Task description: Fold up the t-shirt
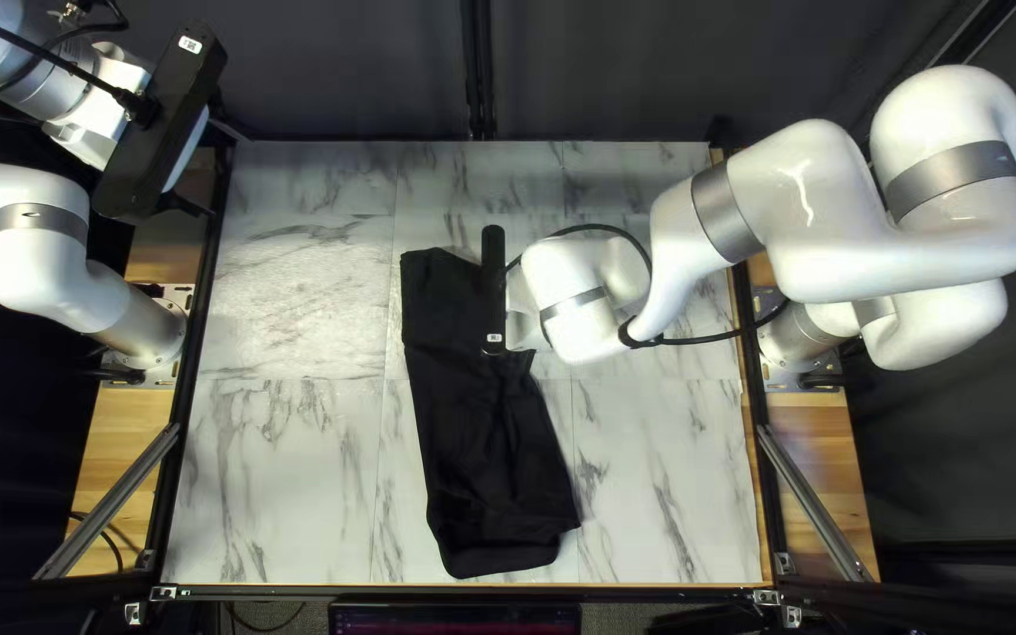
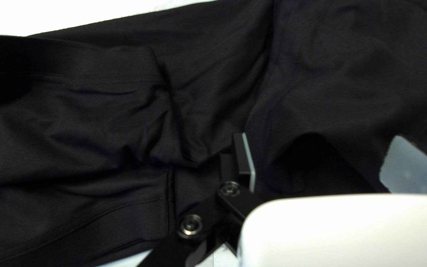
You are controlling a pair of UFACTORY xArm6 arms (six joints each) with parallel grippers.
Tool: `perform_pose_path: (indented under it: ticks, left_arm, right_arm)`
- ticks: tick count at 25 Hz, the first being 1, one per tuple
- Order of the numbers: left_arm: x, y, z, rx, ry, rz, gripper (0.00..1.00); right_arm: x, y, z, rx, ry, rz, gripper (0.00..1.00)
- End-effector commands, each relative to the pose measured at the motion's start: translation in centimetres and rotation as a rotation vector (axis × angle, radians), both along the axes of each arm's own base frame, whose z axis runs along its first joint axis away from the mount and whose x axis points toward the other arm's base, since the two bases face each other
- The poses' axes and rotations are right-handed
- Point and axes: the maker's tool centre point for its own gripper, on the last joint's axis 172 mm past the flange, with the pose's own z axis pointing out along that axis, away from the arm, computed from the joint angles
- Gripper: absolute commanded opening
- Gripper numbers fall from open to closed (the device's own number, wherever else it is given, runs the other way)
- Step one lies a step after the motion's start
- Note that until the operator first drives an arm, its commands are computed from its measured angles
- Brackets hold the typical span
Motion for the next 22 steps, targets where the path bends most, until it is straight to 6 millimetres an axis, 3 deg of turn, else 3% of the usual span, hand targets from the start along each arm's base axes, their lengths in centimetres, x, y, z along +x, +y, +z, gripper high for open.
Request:
perform_pose_path:
  ticks: [1, 5, 9, 15, 22]
  left_arm:
    - [0.0, 0.0, 0.0, 0.0, 0.0, 0.0, 1.0]
    - [0.0, 0.0, 0.0, 0.0, 0.0, 0.0, 1.0]
    - [0.0, 0.0, 0.0, 0.0, 0.0, 0.0, 1.0]
    - [0.0, 0.0, 0.0, 0.0, 0.0, 0.0, 1.0]
    - [0.0, 0.0, 0.0, 0.0, 0.0, 0.0, 1.0]
  right_arm:
    - [-2.2, -1.5, 2.8, -0.03, 0.034, -0.045, 1.0]
    - [-4.5, -4.1, 6.2, -0.073, 0.063, -0.059, 1.0]
    - [-5.7, -5.3, 8.3, -0.096, 0.073, -0.064, 1.0]
    - [-7.0, -7.1, 13.9, -0.161, 0.095, -0.052, 1.0]
    - [-5.8, -8.4, 19.4, -0.238, 0.093, -0.032, 1.0]
